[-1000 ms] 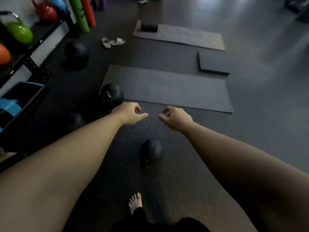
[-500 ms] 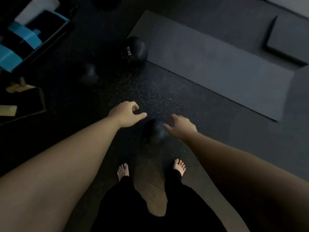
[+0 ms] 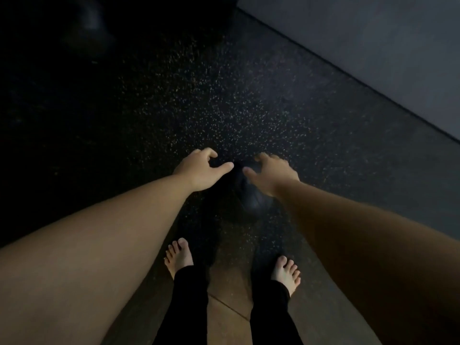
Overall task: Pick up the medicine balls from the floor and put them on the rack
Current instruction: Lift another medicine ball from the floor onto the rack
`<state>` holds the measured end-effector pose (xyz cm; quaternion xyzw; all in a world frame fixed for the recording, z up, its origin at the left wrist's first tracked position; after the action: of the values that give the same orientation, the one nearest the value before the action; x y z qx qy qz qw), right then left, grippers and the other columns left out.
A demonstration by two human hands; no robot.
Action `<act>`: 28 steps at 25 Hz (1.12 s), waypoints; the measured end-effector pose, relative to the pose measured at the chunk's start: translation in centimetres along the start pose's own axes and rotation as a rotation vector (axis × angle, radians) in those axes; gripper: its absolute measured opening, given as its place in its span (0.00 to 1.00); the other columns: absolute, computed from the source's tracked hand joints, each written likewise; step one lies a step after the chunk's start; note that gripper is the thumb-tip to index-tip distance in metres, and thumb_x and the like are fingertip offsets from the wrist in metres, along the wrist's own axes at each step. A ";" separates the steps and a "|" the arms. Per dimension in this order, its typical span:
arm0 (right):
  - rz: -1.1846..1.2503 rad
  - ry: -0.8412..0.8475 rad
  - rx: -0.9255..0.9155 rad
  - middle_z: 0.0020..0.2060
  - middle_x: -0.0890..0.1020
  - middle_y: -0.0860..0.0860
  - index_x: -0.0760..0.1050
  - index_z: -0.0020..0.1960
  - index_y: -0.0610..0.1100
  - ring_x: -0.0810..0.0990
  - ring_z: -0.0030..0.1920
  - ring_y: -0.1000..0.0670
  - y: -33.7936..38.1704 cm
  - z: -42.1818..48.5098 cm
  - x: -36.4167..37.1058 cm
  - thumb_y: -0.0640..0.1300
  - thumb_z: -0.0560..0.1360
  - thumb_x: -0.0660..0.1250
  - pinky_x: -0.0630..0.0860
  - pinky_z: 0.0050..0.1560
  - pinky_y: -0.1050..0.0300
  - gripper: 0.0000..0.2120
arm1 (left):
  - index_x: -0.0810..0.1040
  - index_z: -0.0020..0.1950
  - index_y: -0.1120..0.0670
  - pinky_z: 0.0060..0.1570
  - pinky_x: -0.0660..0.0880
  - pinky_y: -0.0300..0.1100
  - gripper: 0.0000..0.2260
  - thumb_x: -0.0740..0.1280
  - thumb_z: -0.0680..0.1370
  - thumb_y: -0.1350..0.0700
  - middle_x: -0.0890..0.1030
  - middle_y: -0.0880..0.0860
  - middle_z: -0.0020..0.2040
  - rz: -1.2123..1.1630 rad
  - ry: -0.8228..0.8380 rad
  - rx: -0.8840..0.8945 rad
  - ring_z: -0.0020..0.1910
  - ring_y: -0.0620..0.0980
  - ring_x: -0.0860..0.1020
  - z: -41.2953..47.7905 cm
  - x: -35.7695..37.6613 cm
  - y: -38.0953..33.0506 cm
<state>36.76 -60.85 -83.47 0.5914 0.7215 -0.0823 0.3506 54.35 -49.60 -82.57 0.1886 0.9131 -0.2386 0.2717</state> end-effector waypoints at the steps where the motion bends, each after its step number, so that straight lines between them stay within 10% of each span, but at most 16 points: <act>1: -0.002 0.001 0.004 0.76 0.70 0.45 0.64 0.79 0.53 0.68 0.74 0.37 -0.4 3.1 2.0 0.72 0.78 0.59 0.73 0.67 0.35 0.37 | 0.73 0.74 0.45 0.63 0.74 0.51 0.35 0.66 0.74 0.26 0.73 0.51 0.73 -0.034 -0.002 -0.025 0.69 0.54 0.75 2.6 2.3 1.5; 10: 0.415 0.010 0.155 0.77 0.70 0.45 0.62 0.82 0.55 0.70 0.75 0.40 -5.5 12.6 10.5 0.88 0.53 0.63 0.69 0.74 0.40 0.65 | 0.64 0.82 0.37 0.66 0.71 0.74 0.60 0.65 0.52 0.14 0.69 0.50 0.81 -0.779 0.230 -0.382 0.76 0.61 0.70 9.7 14.9 8.6; 16: 0.462 -0.043 0.047 0.73 0.72 0.47 0.66 0.79 0.57 0.73 0.71 0.43 -2.8 10.3 8.0 0.85 0.54 0.67 0.73 0.70 0.47 0.60 | 0.65 0.82 0.41 0.63 0.73 0.57 0.52 0.68 0.62 0.20 0.70 0.52 0.79 -0.892 0.057 -0.371 0.74 0.58 0.72 7.4 12.9 7.7; 23: 0.489 -0.146 -0.235 0.71 0.70 0.50 0.65 0.79 0.60 0.72 0.71 0.43 13.7 3.7 -6.2 0.85 0.54 0.67 0.74 0.61 0.52 0.58 | 0.67 0.82 0.44 0.60 0.68 0.48 0.40 0.69 0.74 0.29 0.71 0.54 0.78 -0.923 -0.300 -0.222 0.75 0.58 0.71 0.7 -7.5 6.0; 28: 0.464 -0.295 -0.484 0.73 0.70 0.50 0.64 0.79 0.60 0.71 0.73 0.44 32.0 -7.5 -21.8 0.88 0.50 0.64 0.72 0.63 0.52 0.62 | 0.70 0.79 0.42 0.68 0.74 0.55 0.50 0.66 0.60 0.20 0.75 0.52 0.75 -0.944 -0.530 -0.074 0.71 0.57 0.75 -11.7 -30.4 3.5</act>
<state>64.06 -64.98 -55.28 0.6208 0.5086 0.0884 0.5900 75.03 -47.01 -57.26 -0.3185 0.8065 -0.3419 0.3623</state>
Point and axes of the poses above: each hand's wrist, its own z-axis towards the middle knuckle, its own x-axis out of the palm, y = z × x, the point moved 5 cm from there along z, towards the middle knuckle
